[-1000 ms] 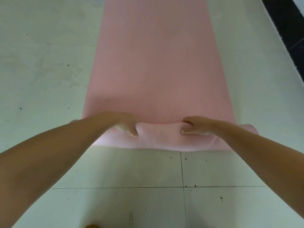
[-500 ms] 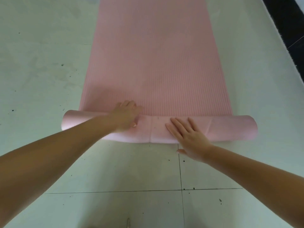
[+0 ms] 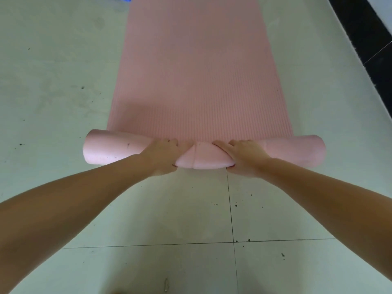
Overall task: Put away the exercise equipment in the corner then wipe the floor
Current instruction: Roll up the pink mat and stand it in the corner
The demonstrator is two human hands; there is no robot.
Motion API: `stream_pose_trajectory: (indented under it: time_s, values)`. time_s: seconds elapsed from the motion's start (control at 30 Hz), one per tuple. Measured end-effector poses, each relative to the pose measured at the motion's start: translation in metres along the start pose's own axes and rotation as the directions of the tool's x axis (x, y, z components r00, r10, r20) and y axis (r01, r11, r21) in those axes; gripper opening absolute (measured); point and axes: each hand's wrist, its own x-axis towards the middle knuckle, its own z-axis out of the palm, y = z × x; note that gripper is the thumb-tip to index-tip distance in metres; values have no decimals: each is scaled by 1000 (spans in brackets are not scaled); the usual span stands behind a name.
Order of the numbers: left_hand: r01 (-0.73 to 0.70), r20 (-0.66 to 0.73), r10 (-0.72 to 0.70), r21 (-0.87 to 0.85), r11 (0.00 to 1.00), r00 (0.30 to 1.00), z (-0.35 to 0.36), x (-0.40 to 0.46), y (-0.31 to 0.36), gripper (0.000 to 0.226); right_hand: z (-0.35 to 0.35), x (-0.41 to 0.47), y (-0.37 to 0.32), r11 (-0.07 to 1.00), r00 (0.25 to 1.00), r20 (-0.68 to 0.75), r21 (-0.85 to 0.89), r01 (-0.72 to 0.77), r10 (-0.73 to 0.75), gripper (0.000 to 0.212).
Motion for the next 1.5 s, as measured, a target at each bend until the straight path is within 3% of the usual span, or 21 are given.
stream_pose_trajectory:
  time_s: [0.13,0.3,0.47,0.6,0.67,0.73,0.83,0.97,1.07,1.13,1.2,1.3,1.33,1.37,1.43,1.5]
  values:
    - [-49,-123,54,41,998,991,-9,-20,7,72,-9,-22,-7,999,995,-83,18,48,-46,65]
    - [-162,-338,178,74,984,924,-1,-45,13,92,-17,-48,-18,997,991,-112,-40,73,-77,64]
    - [-207,-312,209,40,977,927,18,-71,33,89,-3,-78,-33,994,994,-25,4,106,-106,65]
    - [-204,-75,202,-15,979,976,17,-93,43,78,0,-91,-52,989,987,71,60,139,-143,61]
    - [-155,126,173,-142,978,977,11,-100,45,70,-1,-89,-61,985,976,154,95,144,-158,59]
    - [-108,214,160,-236,966,964,12,-99,41,67,-2,-83,-64,979,962,220,152,133,-165,58]
    - [-23,340,154,-359,933,928,15,-81,26,70,-3,-65,-57,961,928,347,275,36,-134,62]
    - [169,552,225,-572,802,803,10,-37,-3,84,-10,-24,-31,871,808,572,459,-174,-140,68]
    - [158,597,196,-488,858,778,6,-16,-23,89,-12,-2,-9,876,781,615,433,-215,-113,75]
    - [170,559,92,-398,902,824,2,-9,-36,93,-11,3,5,864,819,573,433,-258,-42,77]
    - [174,428,-12,-340,924,903,-12,-11,-40,93,-10,3,16,817,867,497,487,-310,33,72]
    - [79,34,-76,-87,993,997,-24,-24,-14,69,-7,5,22,791,916,392,531,-304,89,64]
    - [48,-139,-57,-72,996,989,-20,-32,3,59,-7,7,22,803,925,368,521,-289,94,62]
    - [28,-222,-46,-85,996,974,-11,-42,20,58,-8,9,20,819,932,349,504,-276,99,61]
    - [54,-108,-60,-57,997,992,13,-61,47,92,-15,13,15,869,940,318,422,-258,124,57]
    - [70,10,-71,84,994,997,37,-68,55,127,-22,10,4,938,963,226,276,-209,148,50]
